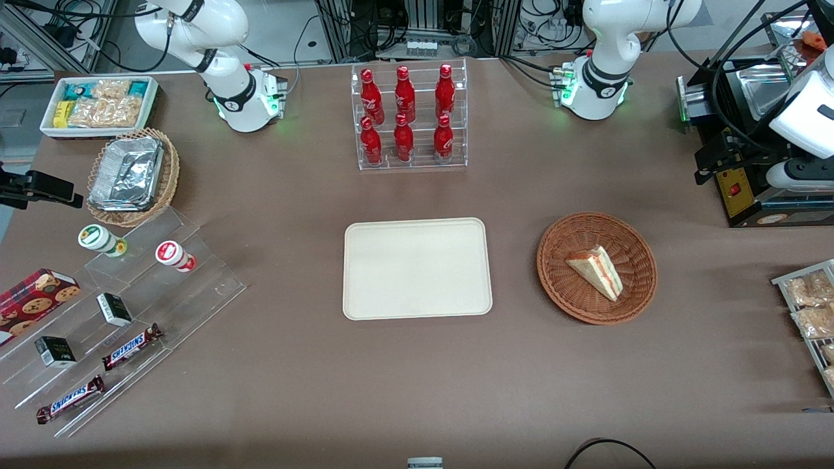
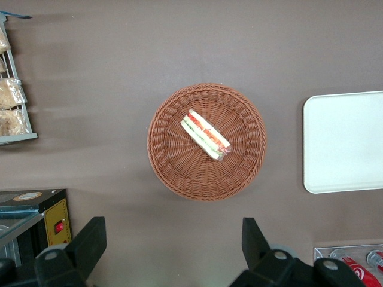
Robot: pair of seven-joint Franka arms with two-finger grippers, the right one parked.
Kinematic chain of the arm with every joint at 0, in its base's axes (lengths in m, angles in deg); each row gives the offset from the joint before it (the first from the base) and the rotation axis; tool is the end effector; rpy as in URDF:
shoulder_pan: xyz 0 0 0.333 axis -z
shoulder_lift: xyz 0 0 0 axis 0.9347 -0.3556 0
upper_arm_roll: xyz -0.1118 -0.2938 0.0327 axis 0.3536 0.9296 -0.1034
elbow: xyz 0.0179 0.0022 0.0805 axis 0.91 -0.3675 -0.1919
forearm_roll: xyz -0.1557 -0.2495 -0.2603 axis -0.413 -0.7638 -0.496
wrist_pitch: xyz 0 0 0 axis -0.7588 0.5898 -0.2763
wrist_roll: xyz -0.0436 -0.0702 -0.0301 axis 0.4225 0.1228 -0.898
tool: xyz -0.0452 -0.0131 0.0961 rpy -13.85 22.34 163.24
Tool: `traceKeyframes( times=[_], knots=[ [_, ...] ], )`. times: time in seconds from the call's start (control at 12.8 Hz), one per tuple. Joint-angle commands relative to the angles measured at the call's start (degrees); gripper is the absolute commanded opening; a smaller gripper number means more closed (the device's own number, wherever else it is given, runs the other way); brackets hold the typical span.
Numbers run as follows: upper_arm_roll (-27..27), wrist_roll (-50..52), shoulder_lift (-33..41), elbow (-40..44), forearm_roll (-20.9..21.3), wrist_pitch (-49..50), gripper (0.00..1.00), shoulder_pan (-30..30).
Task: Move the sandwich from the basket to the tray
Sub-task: 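Lower the open left gripper over the sandwich in the wicker basket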
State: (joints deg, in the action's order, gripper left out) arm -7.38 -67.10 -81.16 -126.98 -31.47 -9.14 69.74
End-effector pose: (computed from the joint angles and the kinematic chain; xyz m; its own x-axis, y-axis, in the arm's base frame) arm 0.5354 -0.0416 0.6457 0.9990 -0.0399 0.0219 -0.0399 -0.9992 -0.0001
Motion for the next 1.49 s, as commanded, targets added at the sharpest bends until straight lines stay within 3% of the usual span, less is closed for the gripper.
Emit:
traceKeyframes(
  times=[0.0,0.55,1.02,1.41],
  knots=[
    [0.30,1.22,0.35,0.23,1.63,-0.53,1.00,-0.30],
    [0.30,3.07,-7.55,-0.65,2.17,-7.54,1.00,0.05],
    [0.74,23.16,-11.25,-13.11,1.55,-27.31,1.00,1.27],
    [0.74,38.20,-15.47,-17.60,1.64,-35.31,1.00,4.71]
  ],
)
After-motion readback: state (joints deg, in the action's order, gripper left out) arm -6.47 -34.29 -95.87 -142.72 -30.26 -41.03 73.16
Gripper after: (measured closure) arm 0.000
